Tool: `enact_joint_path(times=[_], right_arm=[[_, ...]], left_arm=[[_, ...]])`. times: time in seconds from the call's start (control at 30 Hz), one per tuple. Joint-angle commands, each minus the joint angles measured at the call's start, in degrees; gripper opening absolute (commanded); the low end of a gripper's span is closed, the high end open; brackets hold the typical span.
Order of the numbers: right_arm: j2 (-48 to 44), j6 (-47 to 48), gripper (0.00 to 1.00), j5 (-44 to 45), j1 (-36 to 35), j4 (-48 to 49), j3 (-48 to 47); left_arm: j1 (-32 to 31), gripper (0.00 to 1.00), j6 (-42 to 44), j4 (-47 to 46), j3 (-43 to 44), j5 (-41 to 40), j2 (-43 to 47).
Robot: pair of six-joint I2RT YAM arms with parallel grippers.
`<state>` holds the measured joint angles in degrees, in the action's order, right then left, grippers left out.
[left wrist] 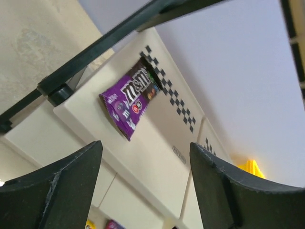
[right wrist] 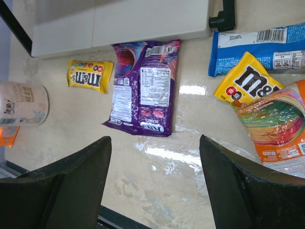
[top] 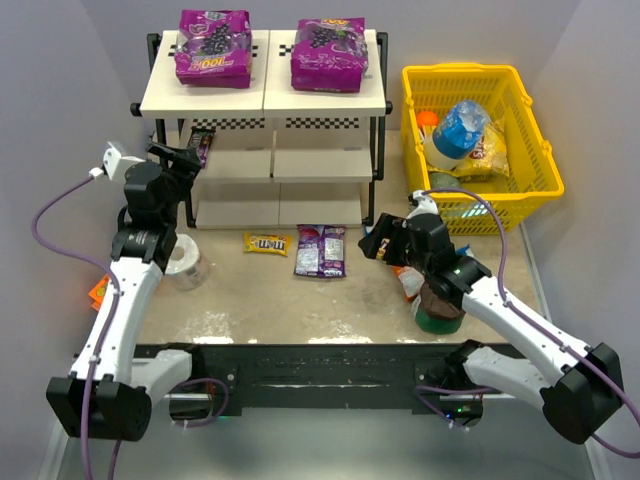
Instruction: Place and organize the candy bags onto the shelf
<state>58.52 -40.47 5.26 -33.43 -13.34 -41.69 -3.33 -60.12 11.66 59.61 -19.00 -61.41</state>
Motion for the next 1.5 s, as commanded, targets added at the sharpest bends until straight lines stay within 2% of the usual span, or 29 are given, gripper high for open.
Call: enact_joint_path(times=[0.0,0.07,0.17,0.33,0.43,0.5,0.57,0.63,0.73,0.77,0.87,1.23,1.47], right_arm=[[-1.1,-0.5,0.83,0.5,-0.1,0.4,-0.7],[-1.4,-0.4,0.88,0.5,-0.1,0.2,-0.7],[-1.6,-0.4,0.91,0.1,-0.1,0.9,-0.5],[-0.3,-0.8,0.93,-1.1,-0.1,1.9,-0.7],[1.1,-0.6,0.88,-2.8,-0.2,3.3,-0.1],[2.1,-0.7,0.85,-4.3,-0.2,4.9,0.7],[4.0,-1.0,0.79,-5.2,-0.2,7.3,1.3],[5.9,-1.5,0.72,-7.5,-0.4,9.0,1.8],[9.5,-2.0,0.67,-8.9,-0.9,11.1,1.4],[10.7,-2.2,0.67,-8.9,-1.3,11.4,1.1],[11.4,-2.4,0.66,-8.9,-1.5,11.8,0.6],[10.1,-2.0,0.67,-7.5,-1.6,10.2,1.3],[9.2,-1.7,0.67,-6.7,-1.6,9.4,1.9]], left_arm=[[0.3,0.81,15.0,-1.8,-2.1,13.1,3.7],[-1.2,0.84,21.4,-1.4,-4.5,18.1,3.9],[-4.0,0.87,28.5,1.2,-7.1,20.0,3.0],[-9.8,0.88,33.0,2.9,-10.7,20.3,0.6],[-11.3,0.85,31.9,0.2,-14.8,22.0,-0.6],[-11.3,0.75,30.7,-2.0,-17.3,23.6,-2.5],[-11.4,0.69,29.2,-4.7,-19.4,24.1,-3.7],[-11.4,0.67,28.1,-6.6,-20.2,23.7,-5.8],[-11.4,0.66,26.6,-6.9,-20.5,19.4,-9.8],[-11.4,0.66,25.2,-5.2,-19.6,14.8,-10.9],[-11.4,0.65,23.4,-4.1,-18.8,9.6,-15.5],[-10.8,0.53,23.1,-15.5,-19.5,12.6,-24.4],[-9.9,0.45,22.1,-16.8,-20.1,14.0,-26.6]])
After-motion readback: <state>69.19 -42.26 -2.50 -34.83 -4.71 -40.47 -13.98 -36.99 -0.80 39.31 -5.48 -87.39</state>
